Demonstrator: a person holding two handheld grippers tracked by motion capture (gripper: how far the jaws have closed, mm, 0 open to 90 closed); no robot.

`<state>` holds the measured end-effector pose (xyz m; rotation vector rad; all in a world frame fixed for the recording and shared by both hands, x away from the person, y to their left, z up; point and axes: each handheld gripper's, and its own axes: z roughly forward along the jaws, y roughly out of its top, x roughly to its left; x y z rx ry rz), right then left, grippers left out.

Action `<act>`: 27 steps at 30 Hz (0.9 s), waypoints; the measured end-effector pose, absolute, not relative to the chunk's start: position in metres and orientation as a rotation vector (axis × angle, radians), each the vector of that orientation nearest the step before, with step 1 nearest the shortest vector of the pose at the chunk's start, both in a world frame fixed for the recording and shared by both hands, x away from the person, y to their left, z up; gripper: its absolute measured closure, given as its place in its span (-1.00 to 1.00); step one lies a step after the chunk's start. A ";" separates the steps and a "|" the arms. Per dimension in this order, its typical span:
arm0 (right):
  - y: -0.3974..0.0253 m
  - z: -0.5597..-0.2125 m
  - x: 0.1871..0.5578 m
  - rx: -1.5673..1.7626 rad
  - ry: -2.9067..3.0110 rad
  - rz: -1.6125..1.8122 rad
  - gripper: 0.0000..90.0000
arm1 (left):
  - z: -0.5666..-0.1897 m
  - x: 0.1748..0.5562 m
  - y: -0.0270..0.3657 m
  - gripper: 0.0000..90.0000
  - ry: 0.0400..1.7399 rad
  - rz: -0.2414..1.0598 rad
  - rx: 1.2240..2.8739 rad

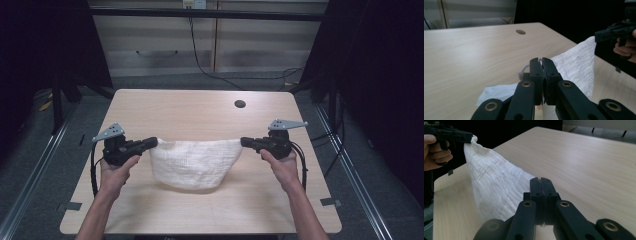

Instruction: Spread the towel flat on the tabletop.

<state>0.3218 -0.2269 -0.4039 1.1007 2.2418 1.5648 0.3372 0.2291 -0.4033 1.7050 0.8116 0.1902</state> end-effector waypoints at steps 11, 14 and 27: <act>-0.240 -0.357 0.330 1.054 2.148 1.587 0.99 | -0.364 0.355 0.221 0.95 0.773 0.228 1.656; -0.245 -0.343 0.334 1.044 2.119 1.597 0.99 | -0.353 0.361 0.220 0.95 0.769 0.245 1.650; -0.246 -0.296 0.368 1.015 2.108 1.525 0.99 | -0.311 0.389 0.218 0.95 0.765 0.318 1.621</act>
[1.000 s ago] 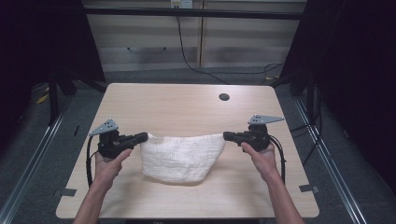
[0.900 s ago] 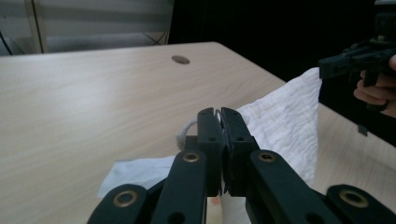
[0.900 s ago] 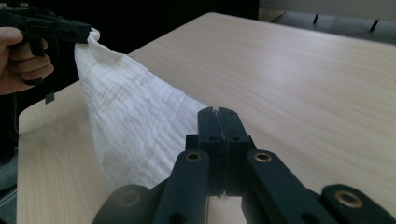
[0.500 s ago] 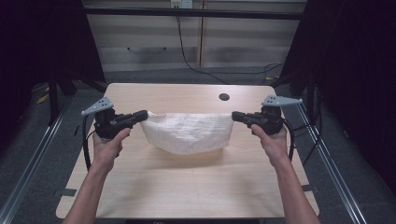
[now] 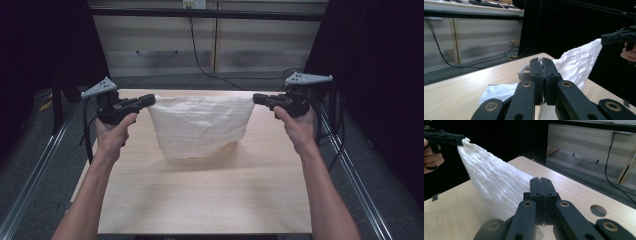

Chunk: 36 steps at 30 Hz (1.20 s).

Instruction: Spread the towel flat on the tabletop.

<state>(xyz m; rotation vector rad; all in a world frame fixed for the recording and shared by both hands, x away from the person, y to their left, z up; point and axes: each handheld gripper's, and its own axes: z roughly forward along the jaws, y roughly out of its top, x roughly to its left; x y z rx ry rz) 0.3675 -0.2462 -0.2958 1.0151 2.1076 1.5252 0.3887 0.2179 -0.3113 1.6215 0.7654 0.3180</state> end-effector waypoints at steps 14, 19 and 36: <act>-0.248 -0.285 0.383 1.024 2.096 1.523 0.99 | -0.322 0.396 0.212 0.95 0.763 0.304 1.643; -0.250 -0.321 0.363 1.038 2.149 1.522 0.99 | -0.347 0.375 0.208 0.95 0.737 0.286 1.703; -0.262 -0.418 0.279 1.125 2.247 1.553 0.99 | -0.427 0.313 0.215 0.95 0.767 0.211 1.737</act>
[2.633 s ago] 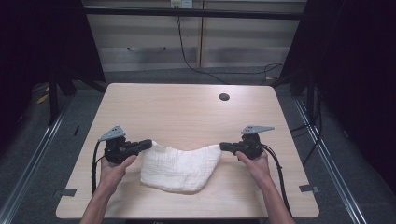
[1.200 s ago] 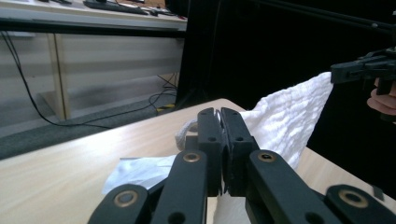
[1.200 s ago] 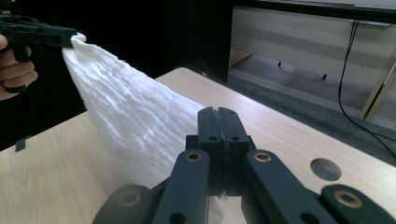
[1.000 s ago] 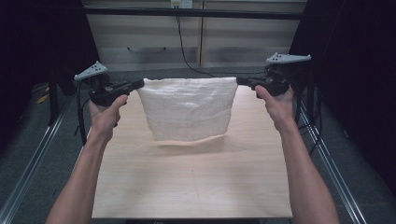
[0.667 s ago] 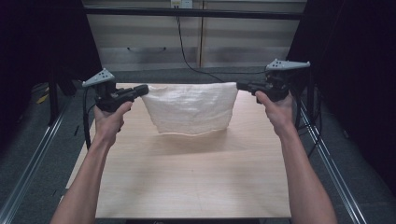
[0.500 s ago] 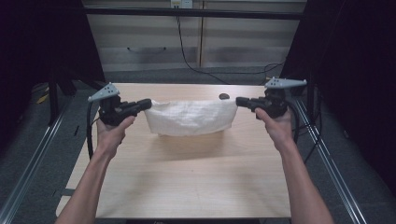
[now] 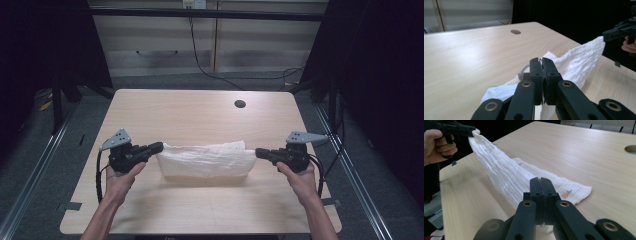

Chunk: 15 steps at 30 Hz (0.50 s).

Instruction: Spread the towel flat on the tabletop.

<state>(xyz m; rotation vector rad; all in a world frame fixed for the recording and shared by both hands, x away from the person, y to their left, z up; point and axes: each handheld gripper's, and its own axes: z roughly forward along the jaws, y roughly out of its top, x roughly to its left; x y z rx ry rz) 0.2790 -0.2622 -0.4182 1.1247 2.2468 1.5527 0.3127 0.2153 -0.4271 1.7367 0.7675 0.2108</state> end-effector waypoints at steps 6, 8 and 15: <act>-0.257 -0.435 0.259 1.135 2.281 1.539 0.99 | -0.438 0.293 0.215 0.95 0.736 0.201 1.778; -0.255 -0.441 0.252 1.125 2.296 1.529 0.99 | -0.442 0.285 0.218 0.95 0.738 0.222 1.788; -0.251 -0.458 0.233 1.139 2.330 1.518 0.99 | -0.464 0.265 0.222 0.94 0.730 0.167 1.865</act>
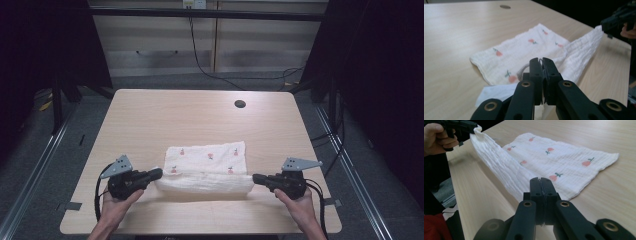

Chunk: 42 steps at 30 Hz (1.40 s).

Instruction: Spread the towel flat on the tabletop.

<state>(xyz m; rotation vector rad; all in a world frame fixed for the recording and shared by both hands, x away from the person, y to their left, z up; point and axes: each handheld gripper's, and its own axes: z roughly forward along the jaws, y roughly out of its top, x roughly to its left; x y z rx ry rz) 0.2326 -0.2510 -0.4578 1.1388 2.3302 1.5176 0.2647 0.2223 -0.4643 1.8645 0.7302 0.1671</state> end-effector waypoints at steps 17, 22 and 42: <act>-0.246 -0.472 0.205 1.095 2.431 1.461 0.83 | -0.481 0.227 0.225 0.76 0.688 0.081 1.992; -0.245 -0.470 0.199 1.082 2.433 1.494 0.71 | -0.471 0.226 0.233 0.63 0.707 0.070 1.903; -0.223 -0.461 0.272 1.112 2.425 1.386 0.37 | -0.465 0.316 0.222 0.47 0.876 0.108 1.912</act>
